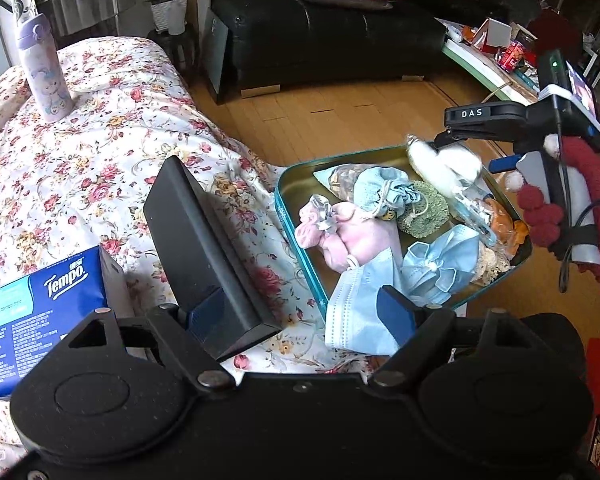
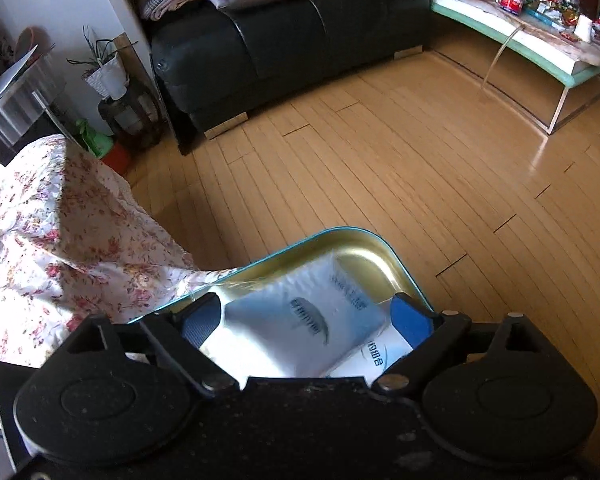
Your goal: Organize soft objects
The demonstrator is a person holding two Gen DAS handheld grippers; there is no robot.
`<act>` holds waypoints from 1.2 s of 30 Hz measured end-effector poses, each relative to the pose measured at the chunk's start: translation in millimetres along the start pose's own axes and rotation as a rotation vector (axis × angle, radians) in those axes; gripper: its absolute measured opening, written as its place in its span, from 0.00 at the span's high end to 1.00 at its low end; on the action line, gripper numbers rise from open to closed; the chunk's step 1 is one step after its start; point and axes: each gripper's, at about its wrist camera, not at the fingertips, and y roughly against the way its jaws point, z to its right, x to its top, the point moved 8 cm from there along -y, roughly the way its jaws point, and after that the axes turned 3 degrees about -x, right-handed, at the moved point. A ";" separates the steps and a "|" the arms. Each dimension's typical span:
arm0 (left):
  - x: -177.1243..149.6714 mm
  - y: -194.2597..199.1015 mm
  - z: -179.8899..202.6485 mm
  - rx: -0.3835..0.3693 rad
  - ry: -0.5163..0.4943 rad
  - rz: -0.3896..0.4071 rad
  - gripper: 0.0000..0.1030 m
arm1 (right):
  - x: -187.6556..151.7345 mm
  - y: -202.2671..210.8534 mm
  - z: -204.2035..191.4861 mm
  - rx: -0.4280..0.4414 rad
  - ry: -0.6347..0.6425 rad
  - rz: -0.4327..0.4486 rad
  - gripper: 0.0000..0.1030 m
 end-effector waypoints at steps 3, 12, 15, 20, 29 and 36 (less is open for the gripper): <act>0.2 0.3 0.6 -0.001 0.000 0.003 0.23 | -0.8 3.4 0.3 0.011 0.010 0.026 0.04; 0.4 6.8 3.0 0.017 -0.004 0.020 0.23 | -9.5 33.1 0.3 -0.019 0.045 0.118 0.04; -0.7 11.2 3.7 0.031 -0.011 0.031 0.23 | -20.7 52.8 -1.8 -0.027 0.064 0.164 0.04; -3.6 17.5 5.0 0.050 -0.006 0.041 0.23 | -52.9 86.6 -6.8 -0.050 0.129 0.232 0.04; -17.9 23.8 12.6 0.088 0.027 0.047 0.15 | -124.3 124.3 -10.5 -0.071 0.245 0.231 0.03; -31.7 23.9 14.4 0.120 0.075 0.039 0.14 | -154.7 130.8 -9.3 -0.081 0.253 0.215 0.03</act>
